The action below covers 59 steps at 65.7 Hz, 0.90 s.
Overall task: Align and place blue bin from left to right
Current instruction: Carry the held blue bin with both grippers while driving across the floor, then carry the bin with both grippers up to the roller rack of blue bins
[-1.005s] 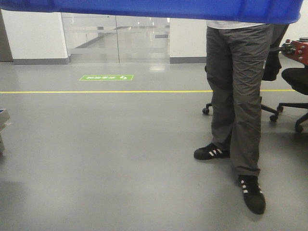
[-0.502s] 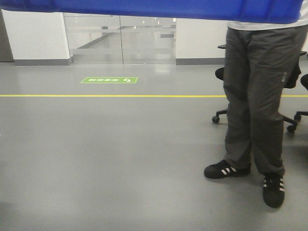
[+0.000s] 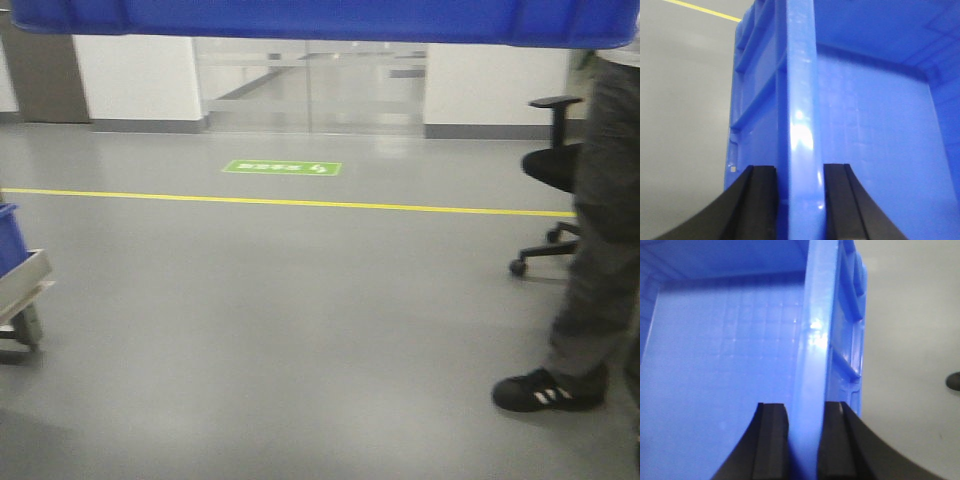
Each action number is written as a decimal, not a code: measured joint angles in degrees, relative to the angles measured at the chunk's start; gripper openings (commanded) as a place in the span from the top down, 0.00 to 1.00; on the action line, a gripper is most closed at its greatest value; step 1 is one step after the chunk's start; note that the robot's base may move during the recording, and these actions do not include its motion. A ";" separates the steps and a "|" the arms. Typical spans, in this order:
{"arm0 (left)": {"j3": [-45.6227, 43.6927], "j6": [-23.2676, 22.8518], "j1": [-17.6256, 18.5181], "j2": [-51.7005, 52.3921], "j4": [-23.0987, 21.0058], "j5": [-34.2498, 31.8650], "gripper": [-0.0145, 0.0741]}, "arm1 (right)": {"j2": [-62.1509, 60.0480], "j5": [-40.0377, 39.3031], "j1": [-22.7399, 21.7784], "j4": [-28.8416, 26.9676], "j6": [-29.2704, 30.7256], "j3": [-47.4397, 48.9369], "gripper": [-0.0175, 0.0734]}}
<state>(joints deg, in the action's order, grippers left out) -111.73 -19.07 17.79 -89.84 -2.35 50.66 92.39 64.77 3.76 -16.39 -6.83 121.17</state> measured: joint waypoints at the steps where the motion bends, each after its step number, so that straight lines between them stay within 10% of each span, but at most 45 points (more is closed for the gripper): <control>1: 0.00 0.00 0.00 -0.11 0.00 0.00 0.96 | 0.00 0.00 0.00 0.00 0.00 0.00 0.89; 59: 0.00 0.13 0.00 -3.37 0.44 -0.34 0.96 | 0.11 -0.04 0.00 0.35 -0.09 0.00 0.89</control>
<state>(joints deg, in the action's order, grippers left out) -111.73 -18.93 17.79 -93.20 -1.91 50.32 92.50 64.73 3.76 -16.03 -6.92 121.17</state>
